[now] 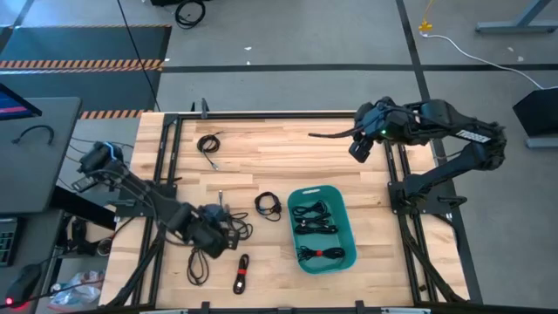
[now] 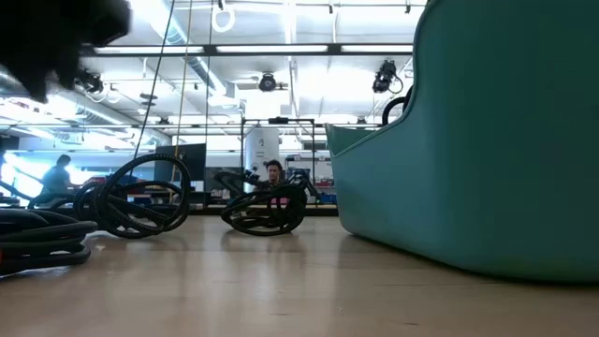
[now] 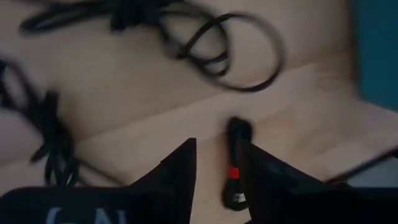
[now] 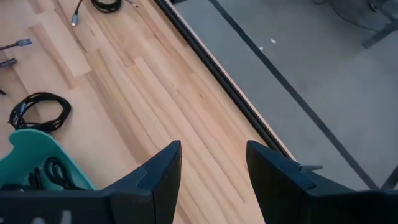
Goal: Pick and place USB-C Cables
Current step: Put the black charger cable into the green bin
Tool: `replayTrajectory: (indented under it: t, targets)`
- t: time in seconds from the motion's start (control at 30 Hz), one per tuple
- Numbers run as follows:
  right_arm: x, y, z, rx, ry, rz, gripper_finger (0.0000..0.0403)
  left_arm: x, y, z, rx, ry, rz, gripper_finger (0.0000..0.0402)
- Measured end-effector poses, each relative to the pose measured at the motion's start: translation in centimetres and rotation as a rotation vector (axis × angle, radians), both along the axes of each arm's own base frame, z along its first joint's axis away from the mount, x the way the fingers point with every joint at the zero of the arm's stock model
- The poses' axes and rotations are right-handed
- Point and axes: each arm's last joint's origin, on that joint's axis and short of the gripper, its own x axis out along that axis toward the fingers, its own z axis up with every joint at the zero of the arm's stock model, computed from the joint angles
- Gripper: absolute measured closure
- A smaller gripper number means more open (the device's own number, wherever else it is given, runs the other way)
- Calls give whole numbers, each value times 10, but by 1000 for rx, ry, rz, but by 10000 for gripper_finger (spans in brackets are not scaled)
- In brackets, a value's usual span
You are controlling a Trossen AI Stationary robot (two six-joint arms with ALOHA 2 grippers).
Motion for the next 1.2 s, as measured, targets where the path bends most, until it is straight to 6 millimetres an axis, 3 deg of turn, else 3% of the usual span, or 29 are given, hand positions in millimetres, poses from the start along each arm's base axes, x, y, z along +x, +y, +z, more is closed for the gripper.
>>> replayTrajectory:
  t: [0.3,0.47,0.93,1.2]
  targets:
    - [12,0,-26,16,96,29,217,-10,-18,-32,-11,266,103,299]
    - [17,0,-40,24,130,32,217,-11,-25,-40,6,298,84,294]
    - [26,1,-55,64,105,51,217,-28,-18,-42,87,479,135,184]
    - [26,-1,-55,61,102,45,217,-25,-20,-44,76,458,160,170]
